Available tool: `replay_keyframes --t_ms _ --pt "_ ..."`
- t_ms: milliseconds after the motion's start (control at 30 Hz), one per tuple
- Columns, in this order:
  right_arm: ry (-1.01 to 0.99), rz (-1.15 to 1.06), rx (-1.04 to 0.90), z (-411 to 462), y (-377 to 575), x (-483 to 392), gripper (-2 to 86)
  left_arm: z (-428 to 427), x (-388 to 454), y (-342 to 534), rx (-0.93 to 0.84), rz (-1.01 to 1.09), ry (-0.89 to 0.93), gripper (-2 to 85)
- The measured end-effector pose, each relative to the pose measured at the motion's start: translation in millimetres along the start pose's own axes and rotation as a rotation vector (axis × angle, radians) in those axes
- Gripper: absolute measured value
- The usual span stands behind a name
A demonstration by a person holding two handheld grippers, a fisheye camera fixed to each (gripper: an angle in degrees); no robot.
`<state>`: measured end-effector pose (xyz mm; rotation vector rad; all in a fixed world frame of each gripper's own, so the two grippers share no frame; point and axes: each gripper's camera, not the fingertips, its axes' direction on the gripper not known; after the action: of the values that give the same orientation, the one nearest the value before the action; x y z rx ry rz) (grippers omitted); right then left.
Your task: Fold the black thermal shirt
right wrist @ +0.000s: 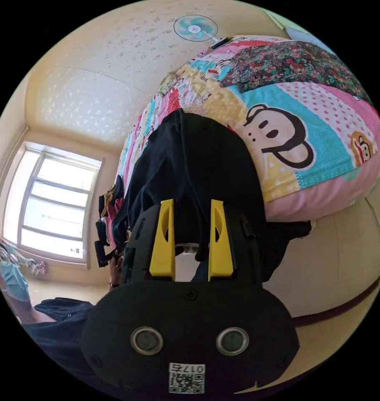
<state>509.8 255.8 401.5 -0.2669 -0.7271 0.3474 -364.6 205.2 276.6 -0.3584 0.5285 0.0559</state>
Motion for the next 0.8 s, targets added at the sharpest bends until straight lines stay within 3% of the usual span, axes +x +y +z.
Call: replay_keyframes --t_ms 67,267,400,433,467,533,633,767,800 --pt "0.138 0.022 -0.103 23.3 -4.9 3.6 10.4 -8.5 -0.7 -4.7 0.02 0.01 -0.034 8.3" --pt "0.329 -0.083 -0.354 41.1 -26.5 1.0 4.0 -38.7 -31.5 -0.8 0.147 -0.074 0.195 7.7" --pt "0.904 -0.051 -0.036 -31.3 -25.4 -22.1 2.2 -61.6 -34.5 15.4 0.199 -0.077 0.114 5.1" --pt "0.915 -0.013 0.078 -56.1 -19.4 -23.3 2.1 -63.4 -34.8 17.2 0.199 -0.078 0.11 5.1" --pt "0.856 0.001 0.118 -67.9 -15.5 -22.5 2.0 -65.5 -34.7 20.3 0.199 -0.08 0.112 5.1" --pt "0.388 0.003 0.163 -93.8 0.3 -10.2 2.0 -63.7 -31.0 22.2 0.19 -0.068 0.114 5.5" --pt "-0.1 -0.077 0.136 -66.9 21.8 2.9 2.1 -47.0 -19.7 16.2 0.148 -0.052 0.089 6.7" --pt "-0.066 -0.03 -0.031 2.2 36.4 8.4 4.6 1.8 -2.7 -7.7 -0.016 -0.044 0.084 12.8" --pt "-0.08 -0.018 -0.073 20.4 40.3 7.2 9.7 15.2 2.6 -13.2 -0.059 -0.053 0.069 13.3"
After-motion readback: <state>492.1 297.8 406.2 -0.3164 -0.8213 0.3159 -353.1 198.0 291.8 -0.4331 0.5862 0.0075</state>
